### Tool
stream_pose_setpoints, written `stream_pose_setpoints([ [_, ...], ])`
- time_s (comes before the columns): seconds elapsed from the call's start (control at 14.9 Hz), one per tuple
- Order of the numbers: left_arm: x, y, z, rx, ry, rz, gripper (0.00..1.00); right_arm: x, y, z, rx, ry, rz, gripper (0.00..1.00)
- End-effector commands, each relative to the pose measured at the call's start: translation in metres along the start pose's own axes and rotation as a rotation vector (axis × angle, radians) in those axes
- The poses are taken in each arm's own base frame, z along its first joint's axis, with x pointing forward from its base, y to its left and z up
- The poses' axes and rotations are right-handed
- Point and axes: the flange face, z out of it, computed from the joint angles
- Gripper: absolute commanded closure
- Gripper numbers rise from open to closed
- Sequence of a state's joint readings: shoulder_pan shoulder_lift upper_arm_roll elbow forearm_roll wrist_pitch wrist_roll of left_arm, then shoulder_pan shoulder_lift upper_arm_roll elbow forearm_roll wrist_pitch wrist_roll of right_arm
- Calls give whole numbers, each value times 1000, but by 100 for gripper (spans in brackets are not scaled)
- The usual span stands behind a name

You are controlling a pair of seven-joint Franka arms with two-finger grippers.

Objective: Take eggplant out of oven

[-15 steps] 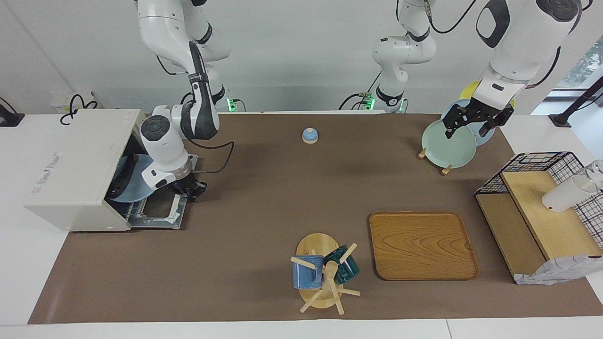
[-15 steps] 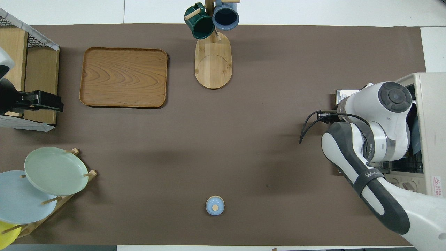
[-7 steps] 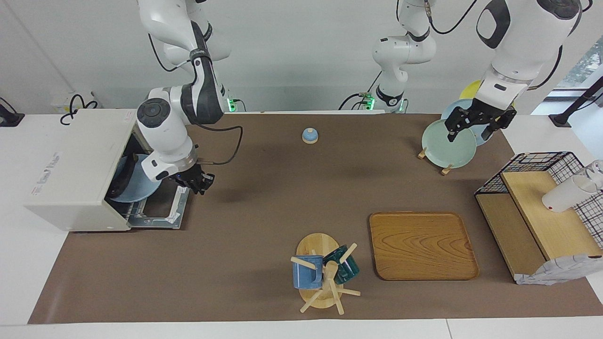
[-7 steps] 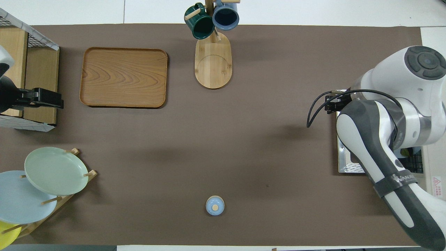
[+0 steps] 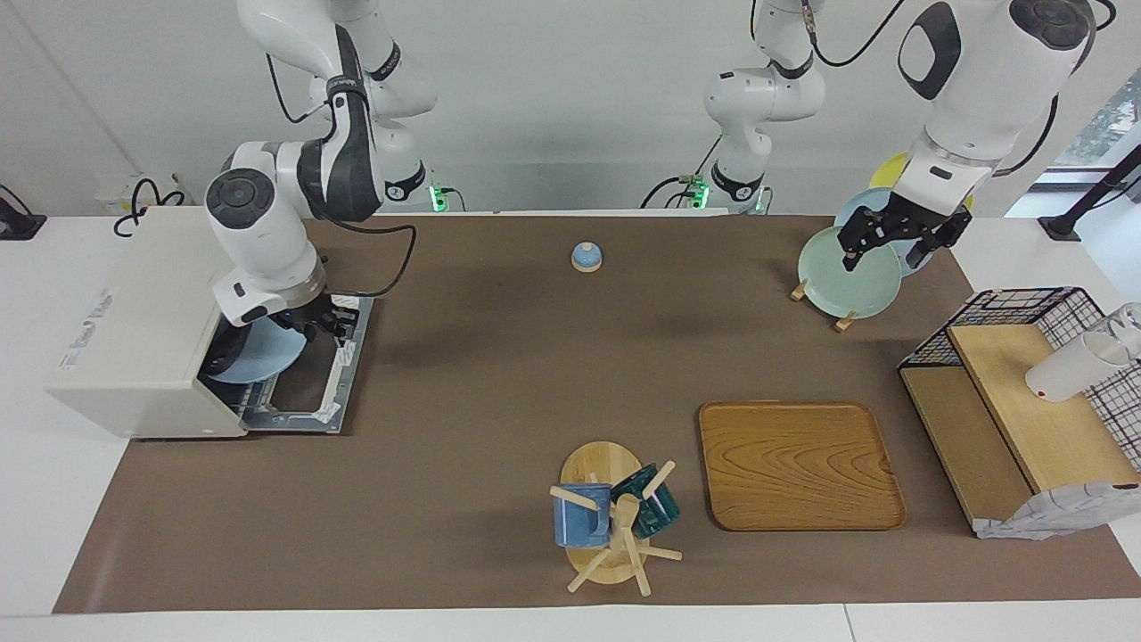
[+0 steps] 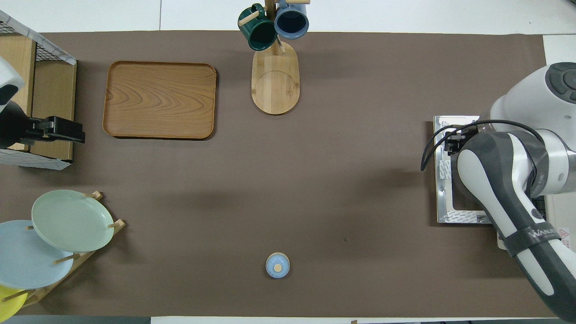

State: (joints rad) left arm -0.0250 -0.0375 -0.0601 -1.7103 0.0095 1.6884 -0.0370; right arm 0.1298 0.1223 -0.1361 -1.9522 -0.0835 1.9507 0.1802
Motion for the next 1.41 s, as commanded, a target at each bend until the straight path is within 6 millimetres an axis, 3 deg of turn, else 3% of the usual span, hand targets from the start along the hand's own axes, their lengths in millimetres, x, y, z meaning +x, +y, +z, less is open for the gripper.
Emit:
stream_pose_setpoints([
  [0.0,-18,-3,12,24,-30,2,0,-9,31,12,7,31,-52,50],
  [0.47,-23,-9,17,25,-41,-5,0,-31,57,52,26,76,-64,53],
  [0.54,-23,-9,17,25,-41,-7,0,-31,63,53,26,83,-96,60],
  [0.67,-23,-10,17,25,-40,-7,0,-31,62,53,23,84,-145,100],
  [0.8,-23,-10,17,25,-40,-7,0,-31,55,50,-3,80,-179,100],
  [1.0,-23,-10,16,25,-38,-7,0,-28,14,32,-53,70,-264,100],
  [1.2,-22,-11,16,25,-35,-13,0,-23,-51,-3,-75,66,-247,100],
  [1.34,-21,-12,15,13,-23,-27,0,-31,-102,-20,-79,97,-281,100],
])
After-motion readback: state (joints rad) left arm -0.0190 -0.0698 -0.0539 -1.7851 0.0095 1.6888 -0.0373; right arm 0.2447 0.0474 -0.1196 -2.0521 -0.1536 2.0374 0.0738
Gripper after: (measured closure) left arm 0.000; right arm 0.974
